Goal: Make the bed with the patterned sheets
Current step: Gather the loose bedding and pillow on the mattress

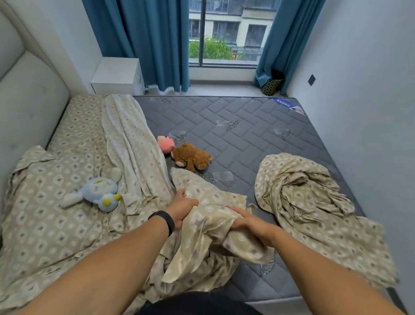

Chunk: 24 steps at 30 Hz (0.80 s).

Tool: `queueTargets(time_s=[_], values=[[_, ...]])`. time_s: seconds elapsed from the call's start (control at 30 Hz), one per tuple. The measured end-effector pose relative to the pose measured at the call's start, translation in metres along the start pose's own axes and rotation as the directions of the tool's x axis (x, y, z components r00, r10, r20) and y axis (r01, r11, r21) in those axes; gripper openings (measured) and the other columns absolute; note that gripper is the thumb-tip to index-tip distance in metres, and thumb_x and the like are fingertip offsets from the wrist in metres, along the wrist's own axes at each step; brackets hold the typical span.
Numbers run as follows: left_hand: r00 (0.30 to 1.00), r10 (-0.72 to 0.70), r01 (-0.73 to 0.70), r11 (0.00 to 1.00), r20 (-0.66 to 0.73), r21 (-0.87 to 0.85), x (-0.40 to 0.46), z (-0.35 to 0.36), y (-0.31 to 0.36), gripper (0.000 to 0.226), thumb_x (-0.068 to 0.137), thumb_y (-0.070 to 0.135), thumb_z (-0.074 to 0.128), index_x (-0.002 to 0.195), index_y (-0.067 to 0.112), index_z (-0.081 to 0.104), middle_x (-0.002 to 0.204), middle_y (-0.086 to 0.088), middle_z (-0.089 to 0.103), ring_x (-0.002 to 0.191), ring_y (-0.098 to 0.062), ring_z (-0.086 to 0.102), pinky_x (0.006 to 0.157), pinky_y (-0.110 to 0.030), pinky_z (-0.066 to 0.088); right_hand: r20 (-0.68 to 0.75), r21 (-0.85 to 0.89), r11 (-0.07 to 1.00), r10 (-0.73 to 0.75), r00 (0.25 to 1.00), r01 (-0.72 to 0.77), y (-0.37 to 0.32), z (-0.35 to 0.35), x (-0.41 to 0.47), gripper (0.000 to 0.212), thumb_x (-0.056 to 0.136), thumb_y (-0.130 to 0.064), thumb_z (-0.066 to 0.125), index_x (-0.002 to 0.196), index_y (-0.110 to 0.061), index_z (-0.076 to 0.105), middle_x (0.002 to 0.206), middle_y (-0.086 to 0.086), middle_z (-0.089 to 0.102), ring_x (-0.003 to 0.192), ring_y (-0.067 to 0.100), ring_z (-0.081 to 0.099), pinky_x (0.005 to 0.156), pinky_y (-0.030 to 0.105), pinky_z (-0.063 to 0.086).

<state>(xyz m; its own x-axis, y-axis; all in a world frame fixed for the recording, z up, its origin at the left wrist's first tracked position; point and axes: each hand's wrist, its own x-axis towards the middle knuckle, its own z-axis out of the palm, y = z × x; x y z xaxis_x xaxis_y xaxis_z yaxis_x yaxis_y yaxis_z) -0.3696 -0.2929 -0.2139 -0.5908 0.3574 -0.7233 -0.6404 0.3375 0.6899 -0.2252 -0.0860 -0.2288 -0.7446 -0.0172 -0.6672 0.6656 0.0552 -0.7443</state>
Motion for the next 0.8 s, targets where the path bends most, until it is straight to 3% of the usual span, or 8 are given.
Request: queueTargets(time_s=[0.07,0.2,0.27,0.33,0.43,0.57,0.7,0.8], values=[[0.999,0.048,-0.047,0.997,0.017,-0.057,-0.001,0.006,0.004,0.067,0.091,-0.001,0.059,0.148,0.025,0.035,0.129,-0.014,0.054,0.103,-0.037,0.064,0.073,-0.048,0.061,0.033,0.184,0.983,0.018,0.999,-0.024,0.018,-0.005,0.002,0.074,0.070,-0.038,0.078,0.138,-0.054,0.051,0.145,0.000,0.055,0.126,0.029,0.057,0.107,0.049,0.047],[0.988,0.153,-0.149,0.973,0.014,-0.177,-0.008,0.007,0.015,0.060,0.088,-0.007,0.066,0.131,0.030,0.048,0.126,-0.014,0.061,0.107,-0.038,0.065,0.086,-0.058,0.058,0.137,0.486,0.871,0.006,0.991,-0.073,0.032,0.005,0.014,0.080,0.078,-0.028,0.079,0.147,-0.046,0.044,0.143,0.011,0.058,0.129,0.040,0.056,0.108,0.057,0.045],[0.979,0.203,-0.199,0.963,0.002,-0.183,-0.014,0.002,0.023,0.060,0.088,-0.008,0.066,0.131,0.030,0.048,0.124,-0.011,0.062,0.105,-0.035,0.065,0.080,-0.051,0.060,0.197,0.622,0.776,-0.032,0.980,-0.100,0.029,0.010,0.018,0.072,0.084,-0.015,0.066,0.149,-0.038,0.046,0.149,0.015,0.053,0.135,0.042,0.050,0.114,0.060,0.036],[0.973,0.229,-0.229,0.961,-0.018,-0.155,-0.021,-0.008,0.030,0.062,0.088,-0.009,0.064,0.135,0.027,0.046,0.123,-0.009,0.060,0.102,-0.029,0.065,0.071,-0.041,0.059,0.227,0.690,0.713,-0.049,0.973,-0.124,0.019,0.016,0.021,0.066,0.082,-0.017,0.061,0.146,-0.030,0.053,0.155,0.016,0.045,0.139,0.038,0.045,0.119,0.059,0.029],[0.966,0.255,-0.257,0.963,-0.036,-0.082,-0.030,-0.034,0.038,0.063,0.087,-0.013,0.059,0.136,0.025,0.048,0.128,-0.013,0.059,0.105,-0.032,0.063,0.071,-0.038,0.057,0.158,0.614,0.775,0.069,0.985,-0.153,0.005,0.029,0.039,0.060,0.091,-0.047,0.067,0.142,-0.018,0.058,0.146,0.017,0.055,0.132,0.036,0.054,0.117,0.055,0.035],[0.967,0.248,-0.250,0.968,-0.057,-0.020,-0.047,-0.066,0.039,0.064,0.087,-0.018,0.048,0.131,0.028,0.051,0.116,-0.010,0.062,0.096,-0.030,0.063,0.069,-0.035,0.056,0.177,0.492,0.773,0.361,0.915,-0.400,0.000,0.056,0.068,0.094,0.067,-0.079,0.070,0.132,-0.012,0.064,0.120,0.021,0.071,0.109,0.040,0.069,0.090,0.054,0.057],[0.965,0.233,-0.229,0.972,-0.121,0.044,-0.064,-0.110,0.037,0.067,0.084,-0.019,0.049,0.125,0.034,0.053,0.112,-0.007,0.063,0.095,-0.028,0.062,0.080,-0.039,0.052,0.236,0.511,0.755,0.337,0.912,-0.411,-0.019,0.097,0.085,0.069,0.076,-0.063,0.077,0.122,-0.011,0.072,0.120,0.021,0.071,0.114,0.041,0.066,0.100,0.055,0.051],[0.955,0.239,-0.221,0.968,-0.175,0.119,-0.077,-0.152,0.037,0.069,0.083,-0.017,0.051,0.134,0.030,0.052,0.109,-0.008,0.061,0.090,-0.023,0.060,0.071,-0.031,0.051,0.180,0.438,0.820,0.322,0.929,-0.369,-0.038,0.134,0.105,0.056,0.080,-0.049,0.080,0.122,-0.013,0.072,0.115,0.018,0.073,0.109,0.039,0.068,0.096,0.052,0.055]])
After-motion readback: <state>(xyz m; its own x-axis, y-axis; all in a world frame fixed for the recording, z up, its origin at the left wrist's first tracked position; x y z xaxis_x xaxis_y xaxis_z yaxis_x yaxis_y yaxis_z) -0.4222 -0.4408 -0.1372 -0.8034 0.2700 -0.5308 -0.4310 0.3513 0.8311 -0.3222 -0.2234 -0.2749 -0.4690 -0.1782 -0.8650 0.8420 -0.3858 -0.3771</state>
